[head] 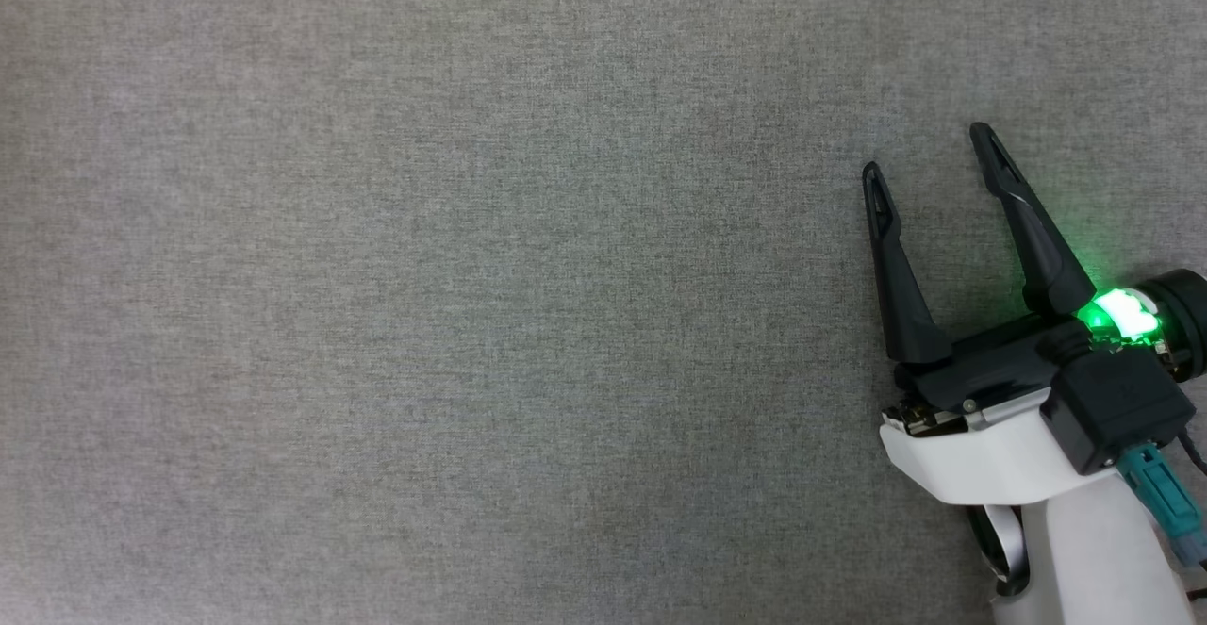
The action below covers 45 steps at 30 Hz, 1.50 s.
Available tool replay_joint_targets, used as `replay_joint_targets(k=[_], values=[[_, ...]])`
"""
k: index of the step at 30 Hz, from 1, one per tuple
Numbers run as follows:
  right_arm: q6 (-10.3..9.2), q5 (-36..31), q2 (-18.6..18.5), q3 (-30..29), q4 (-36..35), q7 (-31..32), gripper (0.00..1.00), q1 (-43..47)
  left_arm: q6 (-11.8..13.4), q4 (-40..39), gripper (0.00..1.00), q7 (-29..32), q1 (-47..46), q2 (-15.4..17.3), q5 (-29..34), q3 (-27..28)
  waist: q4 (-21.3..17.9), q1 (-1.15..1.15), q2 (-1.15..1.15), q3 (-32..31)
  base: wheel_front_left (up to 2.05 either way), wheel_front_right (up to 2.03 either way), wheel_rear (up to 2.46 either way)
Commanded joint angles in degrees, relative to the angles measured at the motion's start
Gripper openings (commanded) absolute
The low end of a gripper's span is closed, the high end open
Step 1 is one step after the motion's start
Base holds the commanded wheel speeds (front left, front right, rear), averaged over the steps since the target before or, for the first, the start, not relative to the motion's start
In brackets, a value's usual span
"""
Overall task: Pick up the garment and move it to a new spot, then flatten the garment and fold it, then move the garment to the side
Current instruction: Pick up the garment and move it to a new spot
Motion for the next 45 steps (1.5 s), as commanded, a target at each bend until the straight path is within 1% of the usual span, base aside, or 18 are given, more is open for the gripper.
replay_joint_targets(k=[1,5,9,13,15,19,24,26,27,31,35,41,45], values=[[-0.13,0.0,-1.0,-1.2,3.2,0.8,1.00,0.9,0.0,0.5,0.00,0.8,1.3,-1.9,-0.2,-1.6,-0.1,0.01,0.00,0.0,0.00,0.00,0.00],[-0.13,-0.2,-0.9,-1.4,3.6,0.8,1.00,1.5,0.0,1.5,0.00,-1.4,2.1,-2.6,-0.9,-1.7,0.1,0.01,0.00,-1.2,0.00,0.00,0.00],[-0.13,-0.6,-0.8,-1.3,3.5,0.8,1.00,1.5,0.0,1.5,0.00,-4.7,2.6,-2.3,-0.4,-1.9,0.6,0.01,0.00,-3.5,0.00,0.00,0.00],[-0.09,-0.6,-0.6,-1.0,3.7,0.5,1.00,1.6,0.0,-1.4,0.00,-12.3,2.6,-0.8,3.0,-3.9,1.1,0.01,0.00,-6.7,0.00,0.00,0.00],[-0.09,-0.7,-0.6,-1.0,4.1,0.5,1.00,1.8,0.0,-2.3,0.00,-15.8,2.9,-1.2,3.0,-4.6,1.4,0.01,0.00,-8.8,0.00,0.00,0.00],[-0.09,0.0,-0.5,-1.1,5.6,0.4,1.00,2.9,0.0,-2.8,0.00,-25.3,3.2,-1.6,5.1,-5.8,1.8,0.01,0.00,-13.9,0.00,0.00,0.00],[-0.09,1.2,-0.5,-1.1,7.1,0.4,1.00,4.3,0.0,-4.4,0.00,-33.7,3.4,-2.5,6.0,-8.0,1.7,0.01,0.00,-20.5,0.00,0.00,0.00],[-0.09,2.0,-0.5,-1.3,7.5,0.4,1.00,4.9,0.0,-5.3,0.00,-36.9,3.0,-2.4,7.0,-9.0,1.6,0.01,0.00,-23.1,0.00,0.00,0.00],[-0.09,2.6,-0.5,-1.5,7.8,0.4,1.00,5.6,0.0,-6.9,0.00,-39.9,2.4,-2.6,8.6,-10.3,1.3,0.01,0.00,-25.6,0.00,0.00,0.00],[-0.09,3.5,-0.5,-2.2,8.2,0.4,1.00,7.2,0.0,-10.1,0.00,-44.7,0.8,-3.9,10.4,-11.3,0.8,0.01,0.00,-29.5,0.00,0.00,0.00],[-0.09,3.8,-0.5,-3.2,8.3,0.4,1.00,8.2,0.4,-13.6,0.00,-49.2,-1.4,-6.4,13.3,-11.8,-0.1,0.01,0.00,-32.2,0.00,0.00,0.00],[-0.09,4.4,-0.5,-4.3,8.1,0.4,1.00,8.8,3.1,-20.1,0.00,-52.0,-3.3,-10.8,16.2,-13.1,-2.6,0.01,0.00,-33.9,0.00,0.00,0.00],[-0.09,4.7,-0.5,-5.1,7.7,0.4,1.00,9.1,5.1,-24.5,0.00,-52.1,-2.1,-15.1,18.5,-16.4,-4.4,0.01,0.00,-33.9,0.00,0.00,0.00]])
